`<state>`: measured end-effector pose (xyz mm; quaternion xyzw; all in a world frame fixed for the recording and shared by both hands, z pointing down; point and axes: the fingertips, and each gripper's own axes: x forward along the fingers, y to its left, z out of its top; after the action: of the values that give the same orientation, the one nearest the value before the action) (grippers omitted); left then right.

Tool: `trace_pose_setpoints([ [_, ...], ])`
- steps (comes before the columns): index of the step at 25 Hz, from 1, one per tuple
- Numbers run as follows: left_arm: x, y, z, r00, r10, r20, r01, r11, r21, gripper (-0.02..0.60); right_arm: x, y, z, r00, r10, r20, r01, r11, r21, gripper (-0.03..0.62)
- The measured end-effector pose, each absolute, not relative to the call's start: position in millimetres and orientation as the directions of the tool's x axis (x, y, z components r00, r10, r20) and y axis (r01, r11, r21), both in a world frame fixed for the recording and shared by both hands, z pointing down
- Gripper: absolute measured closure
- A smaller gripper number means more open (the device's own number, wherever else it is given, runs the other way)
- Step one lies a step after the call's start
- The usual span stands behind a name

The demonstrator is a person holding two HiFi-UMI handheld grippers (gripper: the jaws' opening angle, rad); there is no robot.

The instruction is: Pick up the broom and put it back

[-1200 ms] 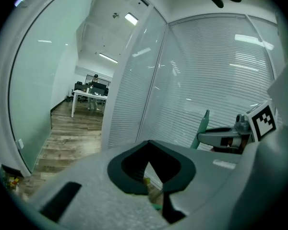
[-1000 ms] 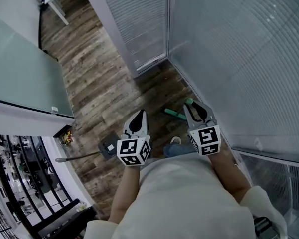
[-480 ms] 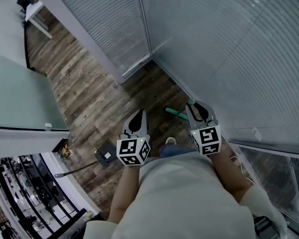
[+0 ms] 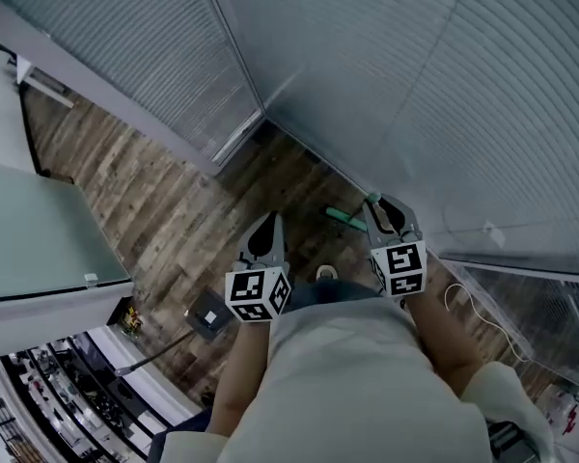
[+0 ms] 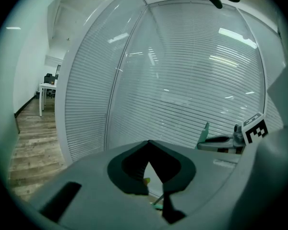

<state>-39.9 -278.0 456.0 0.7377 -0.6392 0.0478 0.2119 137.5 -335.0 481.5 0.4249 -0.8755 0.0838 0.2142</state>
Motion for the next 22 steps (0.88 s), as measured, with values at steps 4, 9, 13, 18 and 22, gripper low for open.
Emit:
trace_pose_setpoints([
  [4,-25,-290,457,0.217,-0.912,0.347,-0.959,-0.133,0.25,0.575,160,-339,496,-0.496,-0.73,0.471,-0.813,0.58,0.043,0.502],
  [9,-4,-303,462,0.272,-0.893,0.359,-0.949,-0.188,0.252,0.575,187,-343,518,-0.431,-0.751,0.499,-0.849,0.525,0.057,0.502],
  [13,7,-313,476,0.303,-0.875,0.377,-0.942,-0.214,0.26,0.575,203,-346,540,-0.383,-0.761,0.523,-0.874,0.482,0.062,0.502],
  [18,18,-330,495,0.342,-0.85,0.402,-0.932,-0.251,0.263,0.575,221,-350,565,-0.328,-0.768,0.55,-0.905,0.423,0.052,0.502],
  [22,22,-348,507,0.373,-0.832,0.411,-0.921,-0.276,0.276,0.575,229,-357,585,-0.291,-0.766,0.573,-0.922,0.385,0.047,0.502],
])
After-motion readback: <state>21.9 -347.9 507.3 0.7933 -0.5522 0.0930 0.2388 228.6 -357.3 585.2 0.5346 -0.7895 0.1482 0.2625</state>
